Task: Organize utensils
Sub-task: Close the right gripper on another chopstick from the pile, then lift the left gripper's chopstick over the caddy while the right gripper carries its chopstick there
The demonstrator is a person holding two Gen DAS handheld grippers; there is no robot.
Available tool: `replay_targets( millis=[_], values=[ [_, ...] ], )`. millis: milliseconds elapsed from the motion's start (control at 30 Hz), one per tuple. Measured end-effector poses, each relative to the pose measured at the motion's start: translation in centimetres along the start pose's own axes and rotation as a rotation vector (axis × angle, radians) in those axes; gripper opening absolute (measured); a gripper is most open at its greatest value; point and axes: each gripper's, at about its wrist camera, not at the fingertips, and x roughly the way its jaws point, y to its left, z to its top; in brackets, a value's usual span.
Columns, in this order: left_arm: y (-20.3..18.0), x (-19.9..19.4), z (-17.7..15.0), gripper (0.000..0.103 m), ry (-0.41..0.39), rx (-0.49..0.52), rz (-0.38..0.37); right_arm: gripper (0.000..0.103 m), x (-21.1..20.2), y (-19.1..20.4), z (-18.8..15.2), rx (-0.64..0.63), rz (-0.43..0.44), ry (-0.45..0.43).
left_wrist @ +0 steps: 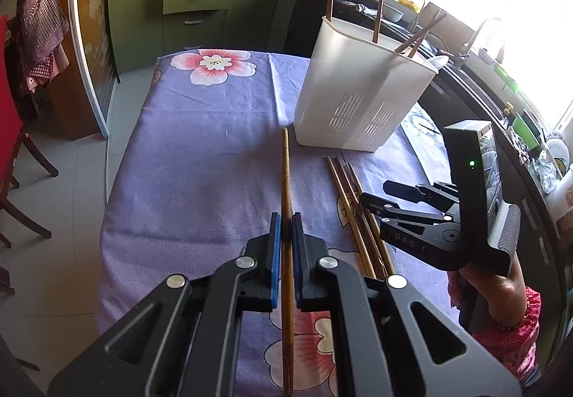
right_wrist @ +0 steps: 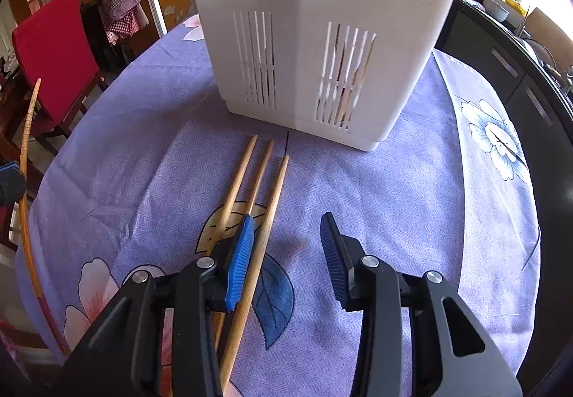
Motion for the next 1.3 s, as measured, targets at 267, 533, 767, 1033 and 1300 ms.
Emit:
replay_targets(
  millis=[267, 533, 767, 1033, 1300],
  values=[
    [0.4, -0.2, 0.1, 0.006, -0.006, -0.008, -0.005, 0.017, 0.6, 0.5, 0.1, 0.003, 0.041, 0.030],
    [0.4, -0.2, 0.0, 0.006, -0.006, -0.007, -0.009, 0.010, 1.2, 0.5, 1.1, 0.016, 0.042, 0.027],
    [0.4, -0.3, 0.0, 0.006, -0.010, -0.008, -0.006, 0.007, 0.8, -0.2, 1.6, 0.046, 0.064, 0.018],
    [-0.1, -1.3, 0.5, 0.006, -0.032, 0.002, 0.002, 0.007, -6.0, -2.7, 0.0, 0.145, 0.159, -0.142],
    [-1.3, -3.4, 0.5, 0.006, -0.069, 0.035, 0.007, 0.007, -14.3, -4.3, -3.4, 0.182, 0.207, -0.326]
  ],
)
